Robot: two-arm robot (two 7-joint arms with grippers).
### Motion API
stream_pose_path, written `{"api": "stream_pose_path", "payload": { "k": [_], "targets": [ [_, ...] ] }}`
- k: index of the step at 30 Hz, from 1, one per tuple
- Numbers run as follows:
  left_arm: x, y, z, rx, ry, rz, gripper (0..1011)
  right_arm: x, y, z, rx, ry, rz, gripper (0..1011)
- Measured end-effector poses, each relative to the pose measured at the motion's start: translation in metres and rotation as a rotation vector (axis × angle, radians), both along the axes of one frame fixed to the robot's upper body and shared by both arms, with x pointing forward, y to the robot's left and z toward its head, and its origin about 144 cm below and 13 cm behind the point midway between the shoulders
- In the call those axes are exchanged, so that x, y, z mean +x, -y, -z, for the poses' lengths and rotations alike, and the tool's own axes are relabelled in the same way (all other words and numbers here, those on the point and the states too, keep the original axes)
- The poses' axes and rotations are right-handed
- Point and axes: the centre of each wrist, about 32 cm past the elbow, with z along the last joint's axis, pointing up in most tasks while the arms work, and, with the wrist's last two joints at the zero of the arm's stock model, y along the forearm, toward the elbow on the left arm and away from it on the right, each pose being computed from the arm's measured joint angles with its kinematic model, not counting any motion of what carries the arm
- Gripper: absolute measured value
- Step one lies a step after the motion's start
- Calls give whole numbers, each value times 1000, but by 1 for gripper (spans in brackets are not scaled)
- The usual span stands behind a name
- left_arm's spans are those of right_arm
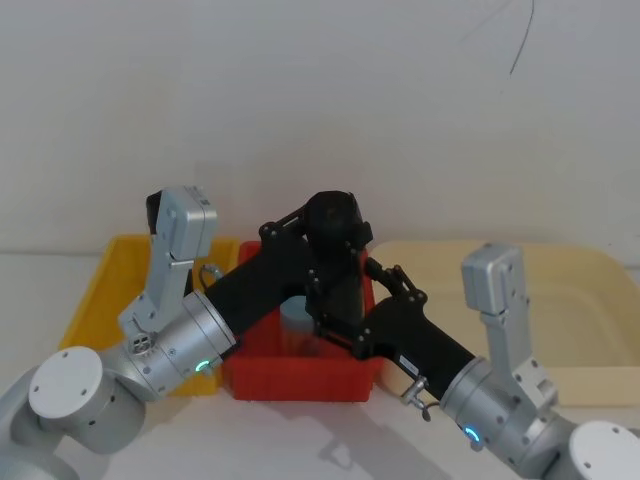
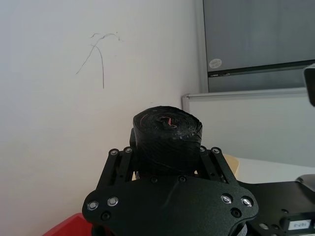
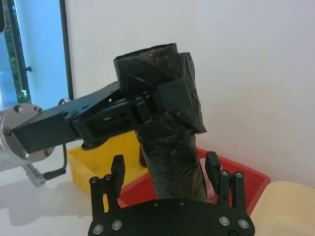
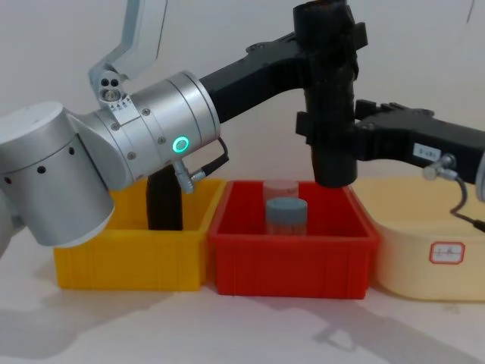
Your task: Pick up the garbage bag with the one hand and transfer it to the other hand.
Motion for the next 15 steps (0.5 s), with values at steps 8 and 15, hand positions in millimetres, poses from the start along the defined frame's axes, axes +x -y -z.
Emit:
{"api": "stream_pose_path", "payload": {
  "k": [8, 15],
  "targets": [
    [0, 0, 0, 0, 0, 0, 503, 12, -4, -6, -8, -19, -9, 1001],
    [0, 0, 0, 0, 0, 0, 503, 17, -7, -8, -20, -45, -8, 889]
  ]
}}
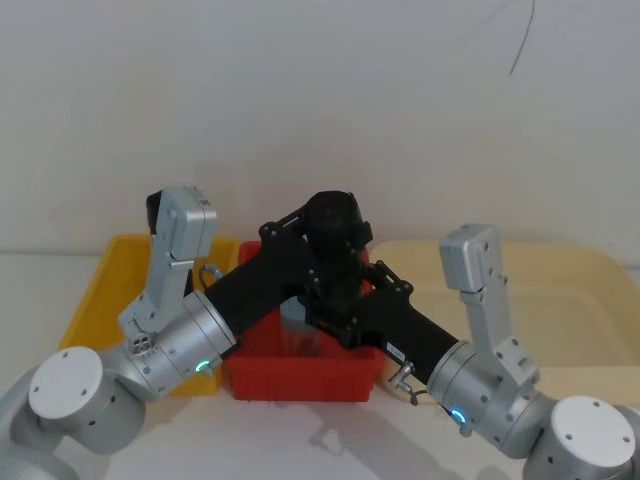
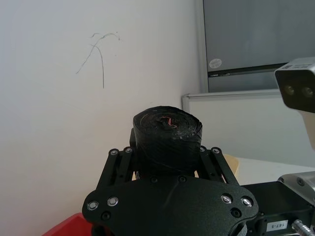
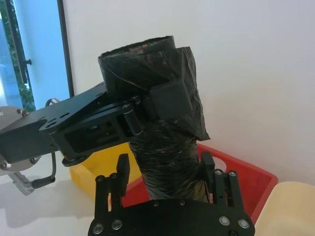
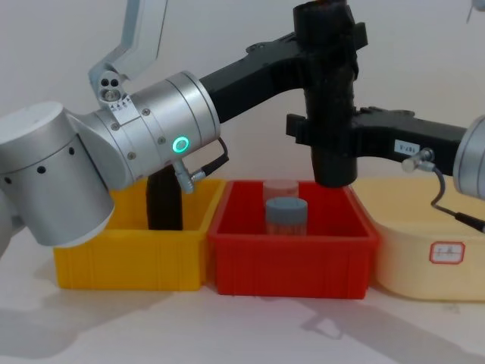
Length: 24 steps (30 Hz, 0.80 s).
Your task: Pick up the garbage bag with the one hand and transfer it to the other hand.
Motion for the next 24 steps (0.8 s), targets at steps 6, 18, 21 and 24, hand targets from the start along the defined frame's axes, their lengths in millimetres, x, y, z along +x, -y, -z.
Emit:
{"api": "stream_pose_path", "payload": {
  "k": [6, 18, 21, 24],
  "targets": [
    [0, 0, 0, 0, 0, 0, 503, 0, -1, 0, -3, -19, 10, 711],
    [0, 0, 0, 0, 0, 1, 503, -11, 2, 0, 1, -34, 28, 552],
    [0, 0, 0, 0, 0, 0, 525, -14, 3, 0, 2, -35, 33, 552],
    [0, 0, 0, 0, 0, -1, 592, -18, 4, 0, 3, -37, 41, 552]
  ]
}}
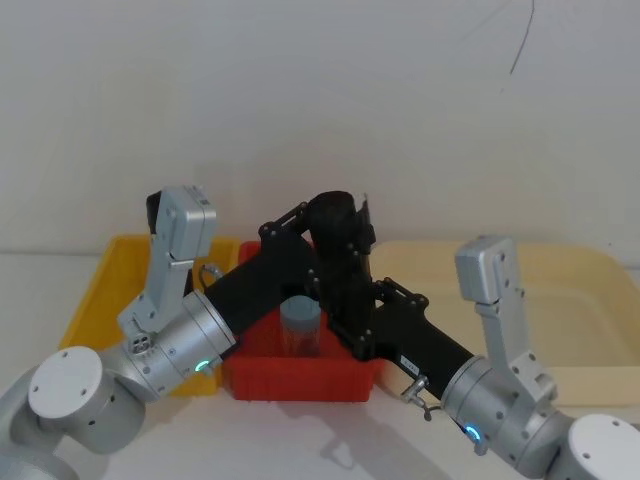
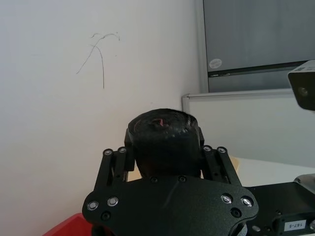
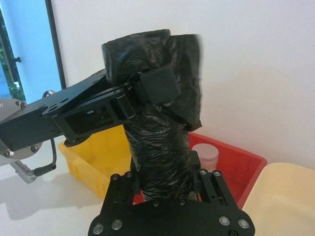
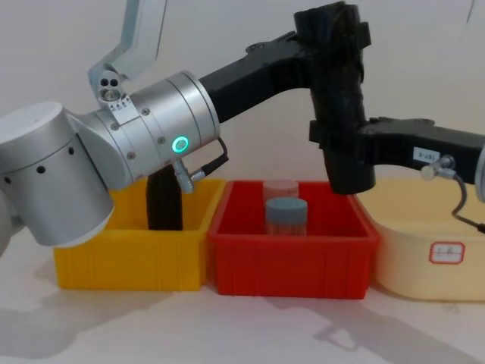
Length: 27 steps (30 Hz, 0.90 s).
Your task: Pick up the garbage bag with the one hand and transfer it to the other hand.
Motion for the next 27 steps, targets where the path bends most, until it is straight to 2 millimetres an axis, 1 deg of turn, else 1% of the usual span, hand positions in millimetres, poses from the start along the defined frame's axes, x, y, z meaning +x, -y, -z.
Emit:
{"api": "stream_pose_path", "payload": {
  "k": [3, 5, 6, 8, 9, 11, 12, 15, 20, 23, 27],
  "targets": [
    [0, 0, 0, 0, 0, 0, 699, -3, 1, -1, 2, 1, 6, 552],
    [0, 0, 0, 0, 0, 0, 729, -4, 2, -1, 2, 1, 11, 552],
    [0, 0, 0, 0, 0, 0, 790, -5, 3, -1, 3, 1, 14, 552],
    [0, 0, 0, 0, 0, 0, 832, -6, 3, -1, 3, 1, 18, 552],
    [0, 0, 0, 0, 0, 0, 883, -6, 4, -2, 4, 1, 23, 552],
    [0, 0, 0, 0, 0, 0, 917, -6, 4, -2, 4, 2, 26, 552],
    [0, 0, 0, 0, 0, 0, 962, -6, 5, -2, 4, 2, 31, 552],
    [0, 0, 0, 0, 0, 0, 1002, -6, 6, -3, 5, 3, 40, 552],
    [0, 0, 0, 0, 0, 0, 1002, -2, 11, -4, 3, 2, 72, 551],
    [0, 0, 0, 0, 0, 0, 1001, 3, 16, -5, 1, 3, 99, 552],
    [0, 0, 0, 0, 0, 1, 1002, 14, 24, -5, -5, 1, 137, 551]
  ]
}}
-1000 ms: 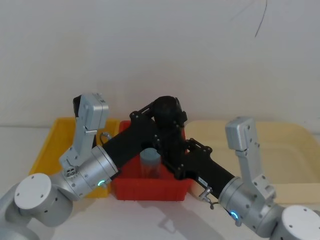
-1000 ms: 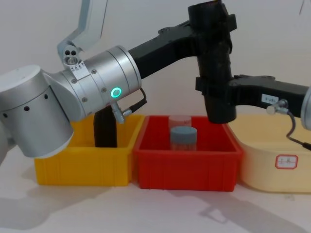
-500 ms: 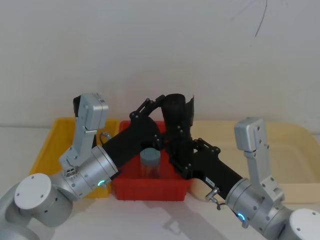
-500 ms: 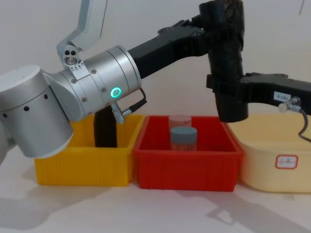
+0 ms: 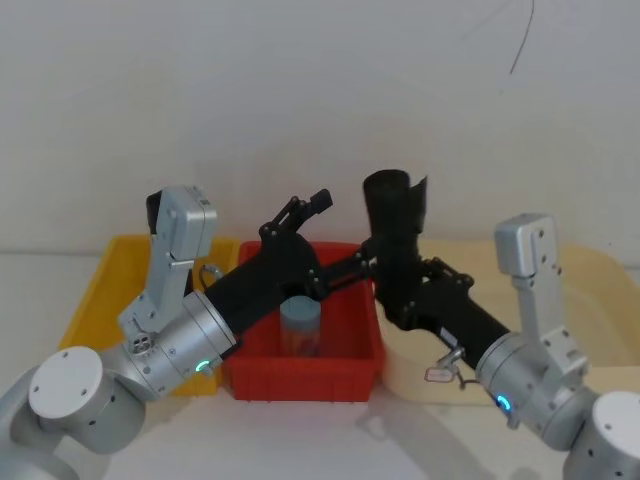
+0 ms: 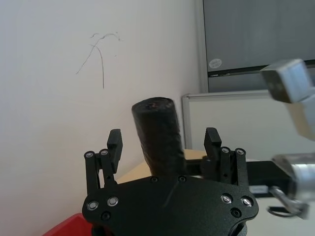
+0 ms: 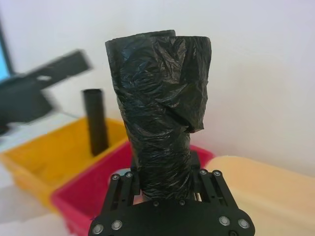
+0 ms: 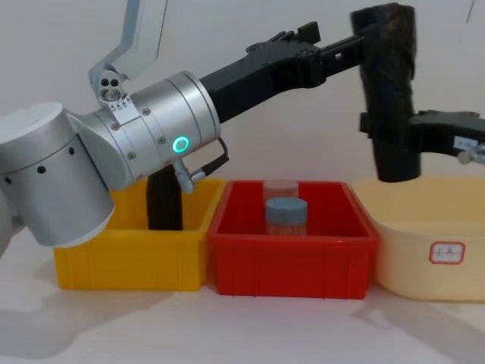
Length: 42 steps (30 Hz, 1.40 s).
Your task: Pick up the garbage bag with the one hand and transfer it to the other hand.
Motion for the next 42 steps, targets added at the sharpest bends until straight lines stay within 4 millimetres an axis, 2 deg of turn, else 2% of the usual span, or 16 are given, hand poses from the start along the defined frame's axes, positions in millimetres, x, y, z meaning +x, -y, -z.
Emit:
{"api": "stream_pose_path", "payload": {
  "k": [8, 13, 20, 29, 34, 36, 42],
  "targets": [
    [0, 0, 0, 0, 0, 0, 1001, 26, 21, 0, -18, -2, 90, 552],
    [0, 0, 0, 0, 0, 0, 1001, 43, 43, 0, -39, -9, 176, 551],
    [0, 0, 0, 0, 0, 0, 1001, 53, 72, 0, -63, -22, 279, 551],
    [0, 0, 0, 0, 0, 0, 1002, 52, 108, 1, -95, -41, 389, 552],
    [0, 0, 0, 0, 0, 0, 1001, 47, 121, 2, -114, -57, 421, 709],
    [0, 0, 0, 0, 0, 0, 1002, 45, 124, 1, -122, -59, 426, 737],
    [0, -1, 1, -2, -1, -6, 1001, 40, 125, -4, -133, -52, 411, 910]
  ]
}}
